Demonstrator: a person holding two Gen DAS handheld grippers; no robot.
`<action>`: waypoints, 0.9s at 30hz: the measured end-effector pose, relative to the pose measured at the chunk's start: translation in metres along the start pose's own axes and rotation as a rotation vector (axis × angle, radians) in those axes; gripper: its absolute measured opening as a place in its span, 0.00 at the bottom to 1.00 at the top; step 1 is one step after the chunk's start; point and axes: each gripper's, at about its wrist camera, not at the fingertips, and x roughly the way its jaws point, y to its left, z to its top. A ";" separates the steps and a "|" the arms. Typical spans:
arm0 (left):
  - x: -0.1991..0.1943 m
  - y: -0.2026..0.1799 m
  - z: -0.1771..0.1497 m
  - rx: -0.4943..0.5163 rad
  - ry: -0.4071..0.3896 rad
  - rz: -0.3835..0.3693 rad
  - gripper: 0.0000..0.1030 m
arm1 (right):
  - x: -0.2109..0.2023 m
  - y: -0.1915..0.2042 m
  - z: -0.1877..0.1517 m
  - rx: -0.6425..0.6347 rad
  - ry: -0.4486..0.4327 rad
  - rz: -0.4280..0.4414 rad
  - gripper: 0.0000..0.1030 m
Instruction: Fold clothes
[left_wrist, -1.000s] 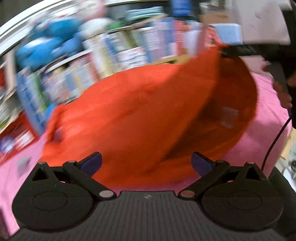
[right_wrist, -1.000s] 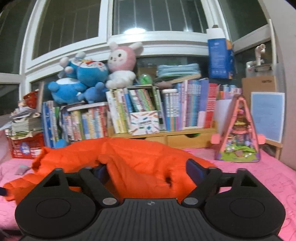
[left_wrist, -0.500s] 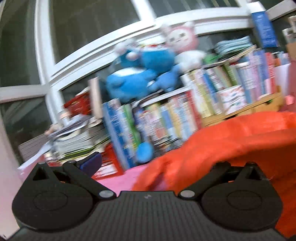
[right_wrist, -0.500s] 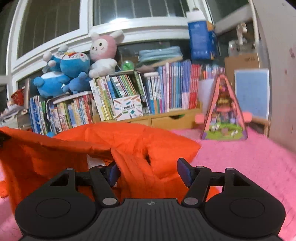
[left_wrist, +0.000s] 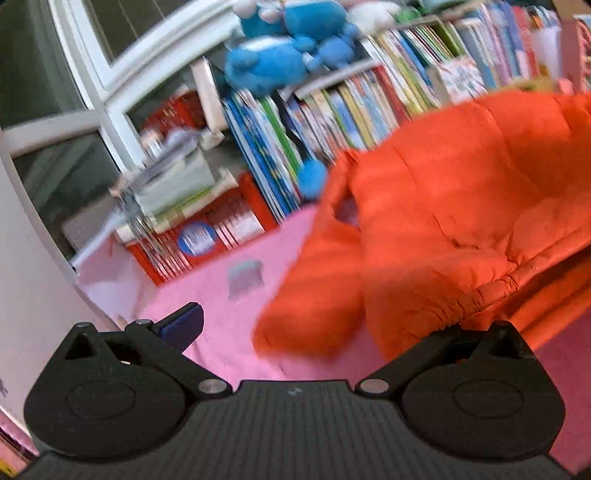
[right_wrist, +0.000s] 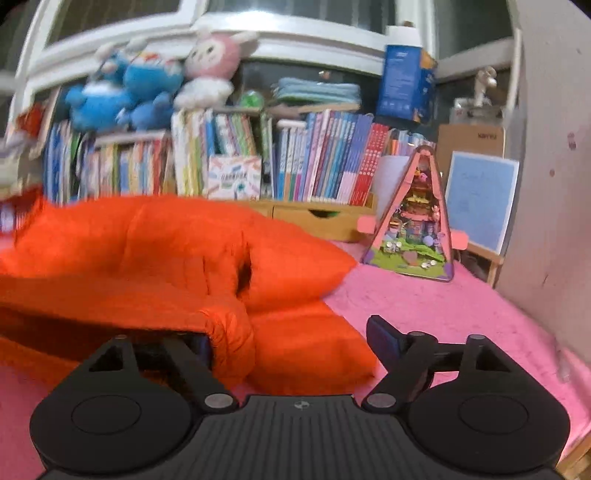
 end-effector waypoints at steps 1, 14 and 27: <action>0.000 0.002 -0.005 -0.032 0.037 -0.064 1.00 | -0.002 0.000 -0.005 -0.037 0.014 -0.013 0.83; -0.037 0.033 0.002 -0.200 0.125 -0.788 1.00 | -0.037 0.007 -0.021 -0.077 0.080 0.394 0.86; -0.025 0.021 0.041 -0.250 -0.054 -0.590 1.00 | 0.017 -0.093 -0.005 0.538 0.050 0.262 0.96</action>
